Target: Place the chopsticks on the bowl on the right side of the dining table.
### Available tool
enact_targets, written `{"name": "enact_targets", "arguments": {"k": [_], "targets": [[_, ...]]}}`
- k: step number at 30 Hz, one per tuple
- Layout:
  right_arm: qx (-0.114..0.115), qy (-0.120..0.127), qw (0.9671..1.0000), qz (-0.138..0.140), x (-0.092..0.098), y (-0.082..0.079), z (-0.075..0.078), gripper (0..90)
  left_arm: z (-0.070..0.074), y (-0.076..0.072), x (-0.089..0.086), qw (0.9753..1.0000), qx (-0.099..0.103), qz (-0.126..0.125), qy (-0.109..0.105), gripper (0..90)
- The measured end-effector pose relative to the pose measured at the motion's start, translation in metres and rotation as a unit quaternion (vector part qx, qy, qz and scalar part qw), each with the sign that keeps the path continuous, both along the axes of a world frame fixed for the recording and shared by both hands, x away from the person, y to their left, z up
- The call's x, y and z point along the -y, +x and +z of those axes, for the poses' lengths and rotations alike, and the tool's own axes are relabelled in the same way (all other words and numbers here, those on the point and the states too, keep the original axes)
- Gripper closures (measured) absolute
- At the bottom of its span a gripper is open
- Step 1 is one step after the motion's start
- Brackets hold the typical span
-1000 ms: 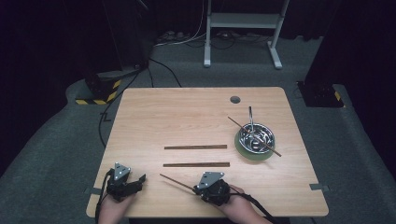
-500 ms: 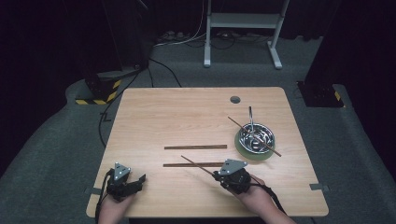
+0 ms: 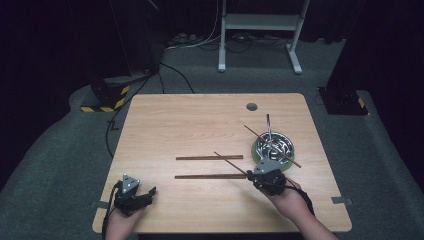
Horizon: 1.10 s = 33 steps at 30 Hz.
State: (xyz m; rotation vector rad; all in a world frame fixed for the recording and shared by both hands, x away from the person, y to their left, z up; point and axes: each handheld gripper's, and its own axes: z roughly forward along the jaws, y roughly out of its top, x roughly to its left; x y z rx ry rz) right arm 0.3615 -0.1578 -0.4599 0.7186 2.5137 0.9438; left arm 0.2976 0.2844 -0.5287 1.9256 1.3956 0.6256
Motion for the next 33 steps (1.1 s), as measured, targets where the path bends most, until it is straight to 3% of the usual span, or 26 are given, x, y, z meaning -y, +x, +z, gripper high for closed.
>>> {"name": "enact_targets", "arguments": {"k": [9,19,33], "targets": [[0.003,-0.006,0.9993,-0.037,0.024,0.021,0.006,83.5,0.0,0.0,0.0,1.0,0.001,0.001,-0.002,28.5],[0.014,-0.011,0.9984,-0.054,0.039,0.037,0.011,83.5,0.0,0.0,0.0,1.0,0.001,0.0,-0.002,28.5],[0.013,-0.018,0.9967,-0.079,0.053,0.057,0.014,83.5,0.0,0.0,0.0,1.0,0.001,0.0,-0.001,28.5]]}}
